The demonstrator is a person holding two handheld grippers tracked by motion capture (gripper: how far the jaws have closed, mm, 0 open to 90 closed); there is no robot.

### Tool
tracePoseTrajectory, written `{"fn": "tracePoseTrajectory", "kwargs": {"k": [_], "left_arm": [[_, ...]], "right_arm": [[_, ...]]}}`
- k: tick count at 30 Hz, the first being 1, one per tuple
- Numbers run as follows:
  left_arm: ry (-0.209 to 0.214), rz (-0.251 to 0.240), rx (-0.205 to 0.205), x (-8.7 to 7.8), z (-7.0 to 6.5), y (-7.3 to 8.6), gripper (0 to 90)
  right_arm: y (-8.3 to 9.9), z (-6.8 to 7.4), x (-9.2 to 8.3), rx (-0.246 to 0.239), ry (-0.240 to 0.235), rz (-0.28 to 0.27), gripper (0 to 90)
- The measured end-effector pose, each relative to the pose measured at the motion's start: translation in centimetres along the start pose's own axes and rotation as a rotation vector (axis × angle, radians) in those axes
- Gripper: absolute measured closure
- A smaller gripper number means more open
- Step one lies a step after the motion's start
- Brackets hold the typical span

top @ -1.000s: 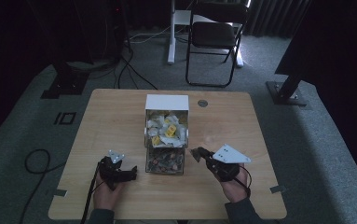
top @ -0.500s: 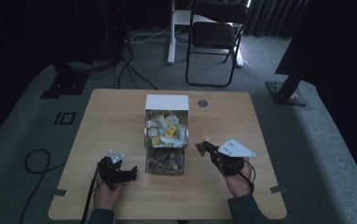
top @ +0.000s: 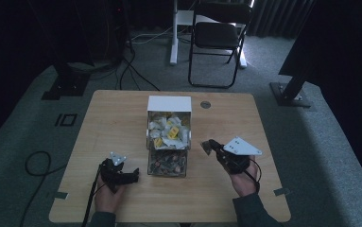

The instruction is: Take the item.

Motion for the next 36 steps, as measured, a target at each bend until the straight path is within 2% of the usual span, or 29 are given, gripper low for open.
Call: {"fn": "tracePoseTrajectory", "kwargs": {"k": [9, 36], "left_arm": [[0.000, 0.000, 0.000, 0.0, 0.0, 0.0, 1.2], [0.000, 0.001, 0.000, 0.0, 0.0, 0.0, 1.2]], "right_arm": [[-0.2, -0.9, 0.1, 0.022, 0.014, -0.006, 90.0], [-1.0, -3.3, 0.8, 0.030, 0.066, 0.005, 90.0]]}}
Point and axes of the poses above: each handheld gripper's, and its own axes: x roughly forward along the jaws, y roughly out of its underside, z roughly to its left, the point moved 4 cm from there along x, roughly forward along the jaws, and after that the axes turned 9 degrees about z, right-handed, at the moved point
